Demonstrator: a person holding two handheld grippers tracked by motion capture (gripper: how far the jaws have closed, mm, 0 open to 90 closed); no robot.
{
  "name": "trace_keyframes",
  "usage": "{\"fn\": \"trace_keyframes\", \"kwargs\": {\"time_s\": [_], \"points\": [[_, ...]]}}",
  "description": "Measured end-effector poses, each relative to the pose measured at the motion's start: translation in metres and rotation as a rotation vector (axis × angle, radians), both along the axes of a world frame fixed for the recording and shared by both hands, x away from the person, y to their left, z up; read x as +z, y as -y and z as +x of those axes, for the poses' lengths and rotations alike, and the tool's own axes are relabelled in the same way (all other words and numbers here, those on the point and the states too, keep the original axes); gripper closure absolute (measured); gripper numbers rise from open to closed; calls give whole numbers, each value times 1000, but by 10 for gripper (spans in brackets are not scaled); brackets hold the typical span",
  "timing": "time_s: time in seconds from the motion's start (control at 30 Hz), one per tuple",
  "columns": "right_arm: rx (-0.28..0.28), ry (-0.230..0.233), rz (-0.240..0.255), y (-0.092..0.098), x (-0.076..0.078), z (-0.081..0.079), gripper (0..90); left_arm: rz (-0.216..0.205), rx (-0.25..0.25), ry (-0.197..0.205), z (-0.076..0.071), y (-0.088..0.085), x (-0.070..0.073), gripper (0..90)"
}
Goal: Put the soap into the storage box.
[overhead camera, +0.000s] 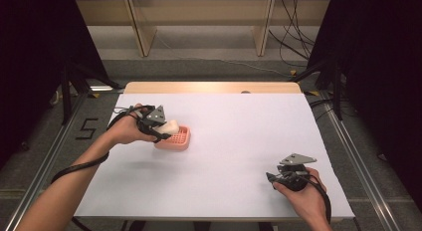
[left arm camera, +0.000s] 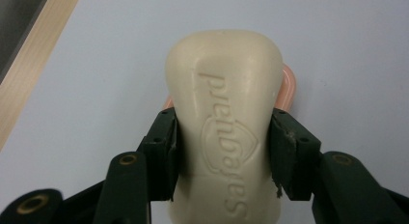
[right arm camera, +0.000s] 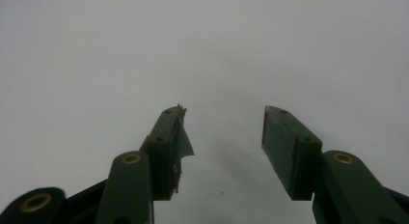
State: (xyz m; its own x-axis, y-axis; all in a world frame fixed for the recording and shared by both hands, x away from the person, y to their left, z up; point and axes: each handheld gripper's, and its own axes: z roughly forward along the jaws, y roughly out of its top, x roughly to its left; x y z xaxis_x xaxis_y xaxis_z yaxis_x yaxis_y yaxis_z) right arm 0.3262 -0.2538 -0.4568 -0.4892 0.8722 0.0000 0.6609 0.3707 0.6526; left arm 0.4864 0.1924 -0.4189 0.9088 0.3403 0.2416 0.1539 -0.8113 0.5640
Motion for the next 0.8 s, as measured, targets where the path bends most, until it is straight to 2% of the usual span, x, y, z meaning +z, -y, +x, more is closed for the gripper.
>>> {"fn": "trace_keyframes", "kwargs": {"time_s": [0.03,0.13,0.3,0.43,0.47,0.63,0.67,0.7,0.73,0.8], "points": [[12,15,-9,1,-1,1,508,0,3,-2,0,0,0,495],[6,5,-2,0,0,0,508,-1,3,-2,2,0,-1,495],[-1,13,4,0,1,0,509,-3,13,-11,3,2,-4,495],[2,15,1,1,1,-1,509,3,7,-2,5,3,-5,495],[12,32,-9,2,0,0,509,3,15,-9,4,3,-5,495],[9,34,-8,2,0,0,508,19,7,-9,6,4,-7,495],[-4,16,2,1,2,-1,508,19,7,-9,6,4,-7,495],[8,32,-7,2,1,-1,509,27,-2,-4,7,4,-8,495],[-11,16,10,0,3,-2,509,24,1,-8,7,5,-9,495],[-10,25,9,1,3,-1,508,30,2,-14,8,5,-9,495]]}}
